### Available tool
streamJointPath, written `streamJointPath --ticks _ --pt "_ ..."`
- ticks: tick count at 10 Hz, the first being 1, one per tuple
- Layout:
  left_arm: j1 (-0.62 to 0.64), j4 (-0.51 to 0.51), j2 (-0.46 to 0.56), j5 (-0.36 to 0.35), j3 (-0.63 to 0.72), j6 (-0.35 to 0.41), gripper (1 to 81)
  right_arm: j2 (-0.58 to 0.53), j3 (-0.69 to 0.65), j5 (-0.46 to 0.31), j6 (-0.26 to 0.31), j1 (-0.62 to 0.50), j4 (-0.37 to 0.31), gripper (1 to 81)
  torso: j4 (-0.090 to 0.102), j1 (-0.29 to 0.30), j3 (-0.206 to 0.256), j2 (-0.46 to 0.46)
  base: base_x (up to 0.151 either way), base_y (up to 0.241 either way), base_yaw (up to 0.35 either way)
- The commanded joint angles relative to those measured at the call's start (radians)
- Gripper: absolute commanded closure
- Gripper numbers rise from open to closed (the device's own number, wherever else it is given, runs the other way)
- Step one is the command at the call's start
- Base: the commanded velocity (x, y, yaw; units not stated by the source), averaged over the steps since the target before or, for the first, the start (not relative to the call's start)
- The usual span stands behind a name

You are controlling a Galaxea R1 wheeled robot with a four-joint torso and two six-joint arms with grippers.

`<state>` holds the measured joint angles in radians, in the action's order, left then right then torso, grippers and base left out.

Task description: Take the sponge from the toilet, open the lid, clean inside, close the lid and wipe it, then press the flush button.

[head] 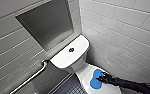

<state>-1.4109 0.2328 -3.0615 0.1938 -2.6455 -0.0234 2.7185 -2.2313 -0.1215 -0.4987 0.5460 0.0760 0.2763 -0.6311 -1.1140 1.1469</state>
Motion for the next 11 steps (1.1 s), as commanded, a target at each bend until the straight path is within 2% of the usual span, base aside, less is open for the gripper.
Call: streamJointPath --ticks 1,4,11 --pt "-0.03 0.0 0.01 0.098 -0.004 0.003 1.0 -0.256 0.306 -0.014 -0.006 0.042 0.008 81.1 0.0 0.0 0.0 0.0 0.0 0.0 0.0" --pt "-0.03 0.002 0.009 0.098 -0.004 0.003 1.0 -0.345 0.368 0.051 -0.006 0.124 0.007 81.1 0.0 0.0 0.0 0.0 0.0 0.0 0.0" --pt "-0.03 0.003 0.004 0.098 -0.004 0.005 1.0 -0.552 0.52 0.267 -0.006 0.374 0.002 81.1 0.0 0.0 0.0 0.0 0.0 0.0 0.0"
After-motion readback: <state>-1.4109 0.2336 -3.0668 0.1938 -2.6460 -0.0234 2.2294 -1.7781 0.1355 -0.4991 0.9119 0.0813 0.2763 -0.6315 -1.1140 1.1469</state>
